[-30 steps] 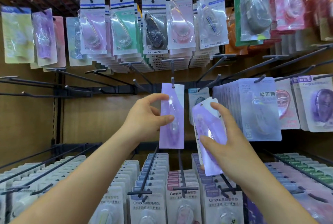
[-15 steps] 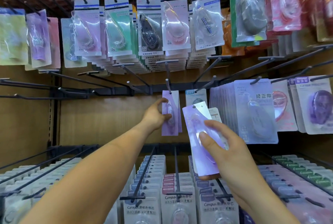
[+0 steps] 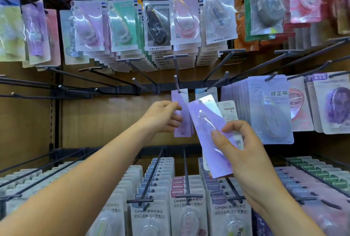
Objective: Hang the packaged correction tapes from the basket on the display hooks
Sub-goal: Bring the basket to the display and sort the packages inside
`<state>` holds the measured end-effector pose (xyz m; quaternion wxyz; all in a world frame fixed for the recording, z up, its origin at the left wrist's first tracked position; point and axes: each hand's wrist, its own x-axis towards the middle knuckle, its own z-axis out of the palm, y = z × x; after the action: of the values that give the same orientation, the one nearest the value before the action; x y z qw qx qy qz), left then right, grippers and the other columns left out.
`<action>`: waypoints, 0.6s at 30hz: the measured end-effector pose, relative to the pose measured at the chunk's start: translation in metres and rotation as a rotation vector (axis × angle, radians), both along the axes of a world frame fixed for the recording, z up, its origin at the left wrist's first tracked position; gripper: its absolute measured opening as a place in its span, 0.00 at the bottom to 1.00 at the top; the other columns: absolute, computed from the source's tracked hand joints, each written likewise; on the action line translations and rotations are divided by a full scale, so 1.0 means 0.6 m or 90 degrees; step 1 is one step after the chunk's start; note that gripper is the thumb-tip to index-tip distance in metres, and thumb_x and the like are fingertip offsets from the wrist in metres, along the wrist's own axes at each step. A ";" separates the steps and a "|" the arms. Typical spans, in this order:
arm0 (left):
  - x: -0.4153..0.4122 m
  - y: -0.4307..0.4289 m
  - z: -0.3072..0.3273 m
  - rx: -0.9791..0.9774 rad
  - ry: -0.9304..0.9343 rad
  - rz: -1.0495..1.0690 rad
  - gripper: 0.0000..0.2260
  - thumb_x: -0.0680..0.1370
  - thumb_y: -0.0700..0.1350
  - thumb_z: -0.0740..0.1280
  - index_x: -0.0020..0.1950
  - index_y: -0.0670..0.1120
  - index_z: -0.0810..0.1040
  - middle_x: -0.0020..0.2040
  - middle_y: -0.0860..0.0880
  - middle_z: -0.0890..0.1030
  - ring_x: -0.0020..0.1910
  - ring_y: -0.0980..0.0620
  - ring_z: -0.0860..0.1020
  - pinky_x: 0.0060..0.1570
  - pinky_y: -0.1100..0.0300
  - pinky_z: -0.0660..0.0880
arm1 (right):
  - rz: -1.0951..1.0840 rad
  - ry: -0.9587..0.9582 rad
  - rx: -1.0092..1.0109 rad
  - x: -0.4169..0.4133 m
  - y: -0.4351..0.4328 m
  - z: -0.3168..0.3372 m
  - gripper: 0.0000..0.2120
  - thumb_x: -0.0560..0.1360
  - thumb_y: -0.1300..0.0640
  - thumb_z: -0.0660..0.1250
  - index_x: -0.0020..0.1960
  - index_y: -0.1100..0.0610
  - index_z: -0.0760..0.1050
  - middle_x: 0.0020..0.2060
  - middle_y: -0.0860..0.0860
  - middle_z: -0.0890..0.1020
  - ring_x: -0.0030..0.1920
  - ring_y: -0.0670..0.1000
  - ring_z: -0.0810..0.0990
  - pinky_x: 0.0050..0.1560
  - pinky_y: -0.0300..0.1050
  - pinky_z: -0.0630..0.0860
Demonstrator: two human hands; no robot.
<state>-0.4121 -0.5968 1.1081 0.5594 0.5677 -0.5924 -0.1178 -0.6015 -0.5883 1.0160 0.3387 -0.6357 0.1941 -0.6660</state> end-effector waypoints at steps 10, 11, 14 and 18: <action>-0.042 0.105 -0.031 -0.181 0.221 -0.213 0.03 0.80 0.43 0.67 0.49 0.45 0.80 0.42 0.47 0.85 0.38 0.51 0.82 0.40 0.57 0.82 | 0.083 0.104 -0.092 -0.009 0.043 0.014 0.17 0.69 0.44 0.71 0.56 0.35 0.72 0.50 0.33 0.78 0.43 0.44 0.82 0.37 0.44 0.82; -0.042 0.109 -0.031 -0.202 0.236 -0.218 0.03 0.79 0.42 0.67 0.49 0.45 0.80 0.42 0.48 0.84 0.37 0.52 0.82 0.37 0.58 0.81 | 0.081 0.129 -0.083 -0.011 0.046 0.014 0.17 0.70 0.44 0.71 0.56 0.34 0.72 0.50 0.31 0.77 0.44 0.43 0.82 0.35 0.47 0.83; -0.040 0.120 -0.030 -0.242 0.264 -0.222 0.03 0.79 0.41 0.68 0.50 0.46 0.81 0.41 0.50 0.84 0.36 0.54 0.81 0.35 0.60 0.79 | 0.049 0.170 -0.058 -0.012 0.047 0.006 0.12 0.74 0.50 0.72 0.52 0.35 0.77 0.54 0.36 0.75 0.47 0.37 0.78 0.30 0.47 0.82; -0.044 0.124 -0.038 -0.244 0.297 -0.223 0.05 0.80 0.42 0.66 0.47 0.49 0.81 0.43 0.49 0.83 0.35 0.52 0.80 0.36 0.58 0.77 | 0.026 0.162 -0.036 0.000 0.046 -0.001 0.07 0.75 0.53 0.71 0.43 0.41 0.81 0.51 0.46 0.75 0.44 0.42 0.78 0.27 0.47 0.81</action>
<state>-0.4385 -0.5223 1.0852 0.7474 0.2997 -0.5485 -0.2251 -0.6015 -0.5606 1.0152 0.3069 -0.7283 0.2035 -0.5780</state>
